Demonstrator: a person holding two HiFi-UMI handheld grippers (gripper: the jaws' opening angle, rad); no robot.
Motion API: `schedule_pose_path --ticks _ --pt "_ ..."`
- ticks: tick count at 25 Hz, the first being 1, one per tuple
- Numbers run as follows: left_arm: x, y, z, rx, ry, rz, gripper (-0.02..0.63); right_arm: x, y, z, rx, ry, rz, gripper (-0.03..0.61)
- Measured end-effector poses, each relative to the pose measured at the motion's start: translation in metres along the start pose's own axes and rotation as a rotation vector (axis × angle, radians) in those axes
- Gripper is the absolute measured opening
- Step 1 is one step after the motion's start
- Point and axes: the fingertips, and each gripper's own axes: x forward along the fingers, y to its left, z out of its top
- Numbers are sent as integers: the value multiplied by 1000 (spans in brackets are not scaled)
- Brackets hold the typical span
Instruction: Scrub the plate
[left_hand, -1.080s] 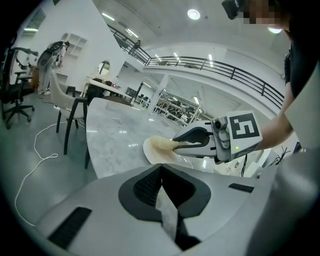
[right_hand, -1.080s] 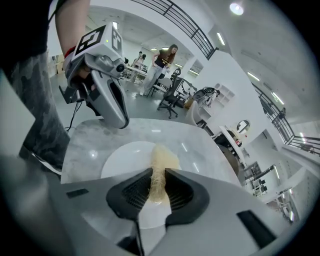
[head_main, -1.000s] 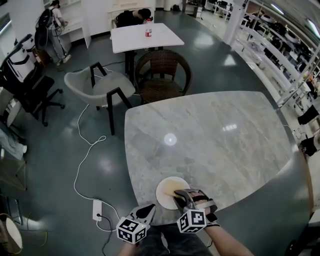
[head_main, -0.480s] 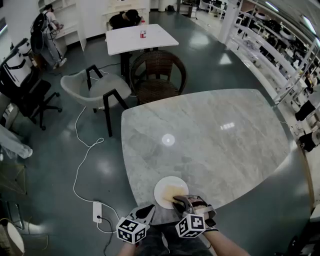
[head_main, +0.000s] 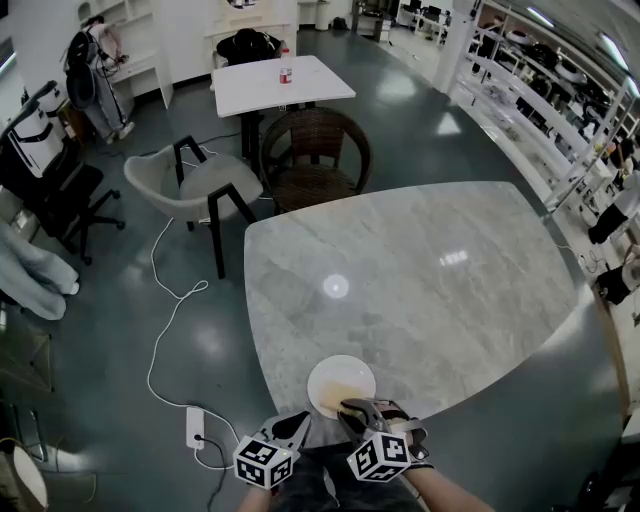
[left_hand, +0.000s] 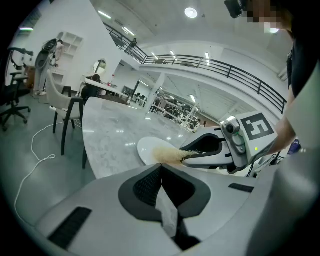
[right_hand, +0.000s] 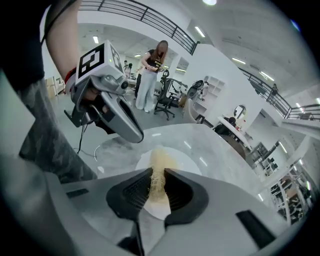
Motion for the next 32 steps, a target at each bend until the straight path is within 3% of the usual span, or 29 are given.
schedule_pose_path --ticks 4,9,20,32 --pt "-3 -3 0 8 -7 -5 11 -4 4 10 142 -63 26 76" --pt "-7 -8 2 22 -15 -9 11 -16 -10 17 310 -136 0 74" --pt "-15 -16 26 35 -69 -20 11 -46 -33 30 424 -218 -50 72" --pt "-11 -28 45 76 -97 -70 11 -69 -34 33 488 -240 -41 72"
